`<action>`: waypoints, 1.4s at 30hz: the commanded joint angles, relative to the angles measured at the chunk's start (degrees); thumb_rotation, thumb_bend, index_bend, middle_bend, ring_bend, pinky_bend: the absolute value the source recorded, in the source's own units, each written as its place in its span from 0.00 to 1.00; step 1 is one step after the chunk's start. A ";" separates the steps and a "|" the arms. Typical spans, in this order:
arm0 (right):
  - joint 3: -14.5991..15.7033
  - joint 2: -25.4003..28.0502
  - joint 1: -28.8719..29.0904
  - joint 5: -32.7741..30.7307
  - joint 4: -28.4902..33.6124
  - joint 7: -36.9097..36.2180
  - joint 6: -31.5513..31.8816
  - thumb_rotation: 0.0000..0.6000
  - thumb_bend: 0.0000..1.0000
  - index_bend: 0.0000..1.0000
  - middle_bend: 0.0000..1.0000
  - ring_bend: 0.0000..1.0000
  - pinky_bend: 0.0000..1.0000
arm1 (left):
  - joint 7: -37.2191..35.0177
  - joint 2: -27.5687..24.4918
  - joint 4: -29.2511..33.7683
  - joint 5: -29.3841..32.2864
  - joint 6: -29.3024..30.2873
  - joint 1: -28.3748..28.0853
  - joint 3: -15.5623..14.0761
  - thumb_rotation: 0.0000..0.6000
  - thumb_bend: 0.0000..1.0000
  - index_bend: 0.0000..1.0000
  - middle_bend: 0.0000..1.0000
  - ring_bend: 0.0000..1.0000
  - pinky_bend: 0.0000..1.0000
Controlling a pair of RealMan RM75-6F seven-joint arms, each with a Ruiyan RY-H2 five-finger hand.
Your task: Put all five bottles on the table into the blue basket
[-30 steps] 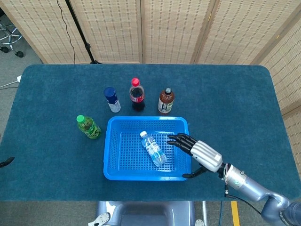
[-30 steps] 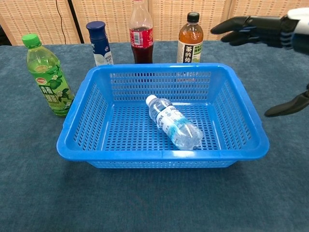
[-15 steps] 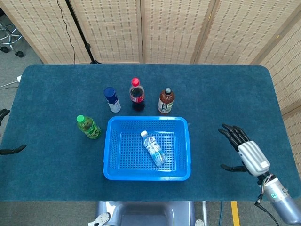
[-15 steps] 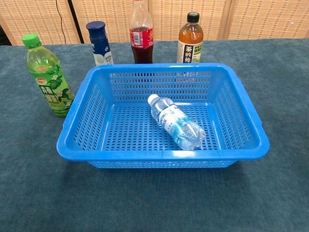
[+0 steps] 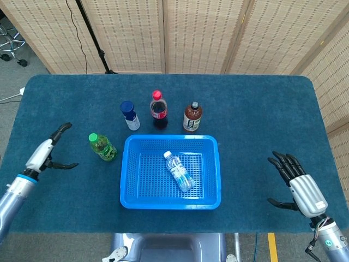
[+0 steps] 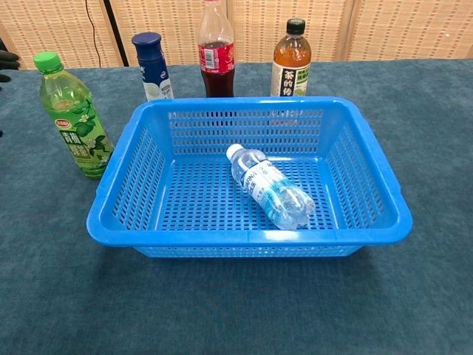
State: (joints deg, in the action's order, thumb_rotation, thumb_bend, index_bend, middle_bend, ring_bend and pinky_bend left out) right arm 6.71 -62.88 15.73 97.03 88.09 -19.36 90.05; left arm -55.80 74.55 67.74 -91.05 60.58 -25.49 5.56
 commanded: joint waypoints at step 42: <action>-3.92 -0.99 -2.48 3.83 -1.17 -2.82 0.96 1.00 0.00 0.00 0.00 0.00 0.00 | 1.20 3.96 3.64 -0.34 12.71 -4.91 2.44 1.00 0.45 0.46 0.30 0.24 0.40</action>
State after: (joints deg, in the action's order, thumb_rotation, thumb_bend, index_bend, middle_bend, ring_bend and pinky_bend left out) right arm 2.81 -63.85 13.26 100.84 86.90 -22.20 91.02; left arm -57.17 83.82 64.75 -88.14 69.48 -31.18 8.64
